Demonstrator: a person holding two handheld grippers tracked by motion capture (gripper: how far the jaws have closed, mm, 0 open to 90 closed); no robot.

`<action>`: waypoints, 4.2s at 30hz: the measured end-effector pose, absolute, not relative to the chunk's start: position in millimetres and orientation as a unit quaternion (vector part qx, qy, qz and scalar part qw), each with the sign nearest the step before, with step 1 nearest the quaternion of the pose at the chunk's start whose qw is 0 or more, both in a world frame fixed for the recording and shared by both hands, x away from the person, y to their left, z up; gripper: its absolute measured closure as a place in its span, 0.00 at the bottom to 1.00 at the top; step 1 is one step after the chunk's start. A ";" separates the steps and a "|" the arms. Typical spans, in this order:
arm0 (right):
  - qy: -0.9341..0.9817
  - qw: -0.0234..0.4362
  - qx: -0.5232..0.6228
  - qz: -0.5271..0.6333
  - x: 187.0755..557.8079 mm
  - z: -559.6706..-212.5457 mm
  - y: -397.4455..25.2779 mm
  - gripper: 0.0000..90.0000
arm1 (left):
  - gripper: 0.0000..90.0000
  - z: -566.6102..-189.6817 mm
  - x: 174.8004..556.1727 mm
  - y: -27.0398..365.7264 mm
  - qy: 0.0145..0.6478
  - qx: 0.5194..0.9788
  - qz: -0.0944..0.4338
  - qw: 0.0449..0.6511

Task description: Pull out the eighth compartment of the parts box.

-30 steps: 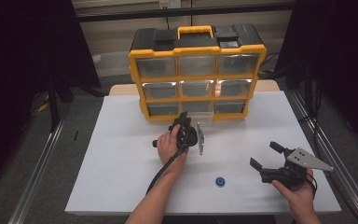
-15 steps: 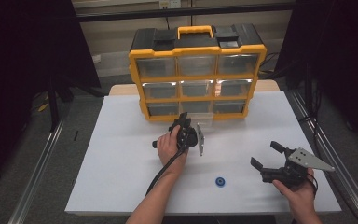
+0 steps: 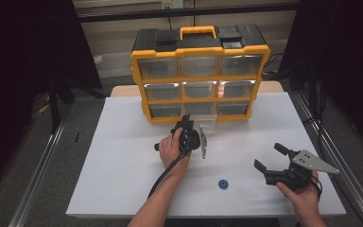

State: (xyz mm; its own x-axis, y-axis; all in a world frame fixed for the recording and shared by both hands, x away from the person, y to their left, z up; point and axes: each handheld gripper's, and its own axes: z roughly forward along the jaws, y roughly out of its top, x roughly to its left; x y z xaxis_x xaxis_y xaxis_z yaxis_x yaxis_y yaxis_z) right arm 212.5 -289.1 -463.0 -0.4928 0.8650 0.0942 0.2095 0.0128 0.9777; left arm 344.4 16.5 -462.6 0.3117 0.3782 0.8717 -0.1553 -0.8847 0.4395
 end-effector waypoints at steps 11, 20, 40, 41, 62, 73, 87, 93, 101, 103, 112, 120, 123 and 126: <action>0.652 0.289 0.410 0.569 212.8 -463.3 -288.5 0.01 | 0.75 -462.1 342.6 16.7 0.073 0.778 0.580 0.232; 0.652 0.288 0.410 0.568 212.5 -463.2 -288.8 0.01 | 0.75 -461.9 341.5 16.6 0.075 0.776 0.582 0.230; 0.652 0.288 0.410 0.569 212.4 -462.9 -288.5 0.01 | 0.75 -461.2 338.1 15.6 0.071 0.780 0.576 0.234; 0.652 0.289 0.410 0.568 212.4 -462.8 -288.7 0.01 | 0.75 -462.3 338.3 15.0 0.073 0.778 0.575 0.242; 0.653 0.288 0.407 0.570 212.3 -462.7 -288.4 0.02 | 0.75 -460.1 334.6 19.2 0.069 0.781 0.575 0.234; 0.654 0.291 0.406 0.568 213.0 -463.1 -289.0 0.02 | 0.75 -460.1 333.2 18.6 0.071 0.780 0.575 0.237; 0.654 0.290 0.406 0.568 212.3 -462.7 -288.2 0.02 | 0.74 -459.7 329.9 17.4 0.071 0.781 0.572 0.239; 0.655 0.291 0.405 0.568 212.6 -462.8 -288.2 0.02 | 0.74 -459.8 327.8 19.4 0.070 0.781 0.572 0.240; 0.656 0.290 0.403 0.568 212.4 -462.8 -287.9 0.02 | 0.74 -458.6 325.5 21.4 0.068 0.782 0.573 0.235; 0.657 0.290 0.403 0.568 212.5 -462.8 -287.8 0.02 | 0.74 -459.1 325.6 21.0 0.068 0.781 0.572 0.240; 0.657 0.290 0.403 0.568 212.6 -462.8 -287.9 0.02 | 0.74 -459.1 324.3 20.4 0.068 0.782 0.573 0.236; 0.657 0.289 0.403 0.568 212.6 -462.9 -287.7 0.02 | 0.73 -459.4 324.8 19.3 0.063 0.778 0.574 0.246; 0.657 0.289 0.403 0.568 212.4 -462.8 -287.7 0.02 | 0.73 -459.4 324.7 19.3 0.064 0.779 0.574 0.246; 0.657 0.288 0.403 0.568 212.5 -462.8 -287.8 0.02 | 0.70 -459.7 324.8 19.1 0.066 0.777 0.575 0.248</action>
State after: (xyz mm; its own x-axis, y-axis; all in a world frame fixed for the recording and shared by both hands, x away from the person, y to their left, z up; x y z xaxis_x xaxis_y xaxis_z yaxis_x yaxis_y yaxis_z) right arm 212.5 -287.8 -462.8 -0.5094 0.8569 0.0790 0.2018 0.0298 0.9790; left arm 324.8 19.1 -459.7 0.3312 0.3876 0.8603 -0.1824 -0.8682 0.4614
